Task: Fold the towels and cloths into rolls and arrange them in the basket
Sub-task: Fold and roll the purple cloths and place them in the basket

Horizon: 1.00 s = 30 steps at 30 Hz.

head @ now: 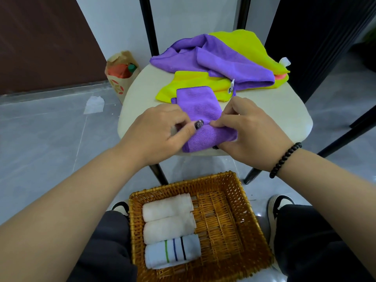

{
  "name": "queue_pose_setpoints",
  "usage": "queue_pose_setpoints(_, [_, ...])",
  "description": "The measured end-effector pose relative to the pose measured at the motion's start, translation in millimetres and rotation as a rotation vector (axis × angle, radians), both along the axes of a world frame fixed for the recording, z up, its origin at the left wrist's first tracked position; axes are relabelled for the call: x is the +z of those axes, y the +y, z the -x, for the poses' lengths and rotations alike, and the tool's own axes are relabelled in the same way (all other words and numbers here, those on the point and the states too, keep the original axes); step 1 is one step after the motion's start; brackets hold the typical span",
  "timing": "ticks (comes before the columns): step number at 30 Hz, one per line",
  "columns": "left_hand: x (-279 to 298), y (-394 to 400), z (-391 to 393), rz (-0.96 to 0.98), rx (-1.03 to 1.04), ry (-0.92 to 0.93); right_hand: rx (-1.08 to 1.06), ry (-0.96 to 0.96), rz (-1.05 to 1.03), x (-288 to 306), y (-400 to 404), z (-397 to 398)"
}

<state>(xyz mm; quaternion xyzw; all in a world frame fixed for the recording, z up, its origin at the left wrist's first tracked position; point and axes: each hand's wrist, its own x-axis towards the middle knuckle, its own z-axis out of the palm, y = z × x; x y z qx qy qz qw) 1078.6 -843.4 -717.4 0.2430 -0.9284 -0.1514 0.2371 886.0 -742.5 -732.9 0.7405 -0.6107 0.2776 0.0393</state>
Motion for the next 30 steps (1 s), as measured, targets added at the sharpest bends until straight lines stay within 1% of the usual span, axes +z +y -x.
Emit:
queue_pose_setpoints(2, [-3.3,-5.9,4.3,-0.008,0.161,0.037,0.002,0.01,0.009,-0.4,0.3,0.1])
queue_pose_setpoints(5, [-7.9,-16.5,12.0,-0.131,0.389,0.031,-0.003,0.04,0.03,-1.2,1.5,-0.9])
queue_pose_setpoints(7, [-8.9,-21.1,17.4,-0.217,0.443,0.019,-0.011,0.066,0.046,-1.5,2.4,-2.3])
queue_pose_setpoints(11, [-7.6,-26.2,28.0,-0.335,0.497,0.054,-0.02,0.154,0.078,-3.8,5.3,-9.4])
queue_pose_setpoints(15, [-9.3,-31.5,36.3,-0.357,0.566,0.086,-0.012,0.265,0.086,-6.0,10.4,-15.8])
queue_pose_setpoints(18, [-9.9,-32.5,36.9,-0.304,0.604,0.048,-0.009,0.276,0.072,-5.8,13.8,-15.8])
queue_pose_setpoints(21, [-11.2,-31.9,33.5,-0.272,0.598,0.043,-0.01,0.269,0.061,-6.0,16.1,-16.0])
queue_pose_setpoints(25, [-15.7,-22.7,31.3,-0.187,0.464,0.08,-0.015,0.259,0.052,-5.2,17.4,-16.2])
queue_pose_setpoints(26, [-16.8,-20.4,30.8,-0.13,0.419,0.061,-0.013,0.256,0.045,-4.6,17.5,-16.0])
queue_pose_setpoints(29, [-16.4,-20.4,29.7,0.159,0.33,0.004,-0.007,0.249,0.027,-3.1,17.4,-15.5])
queue_pose_setpoints(30, [-15.9,-22.9,29.6,0.222,0.281,-0.017,-0.005,0.249,0.021,-2.8,17.3,-15.5])
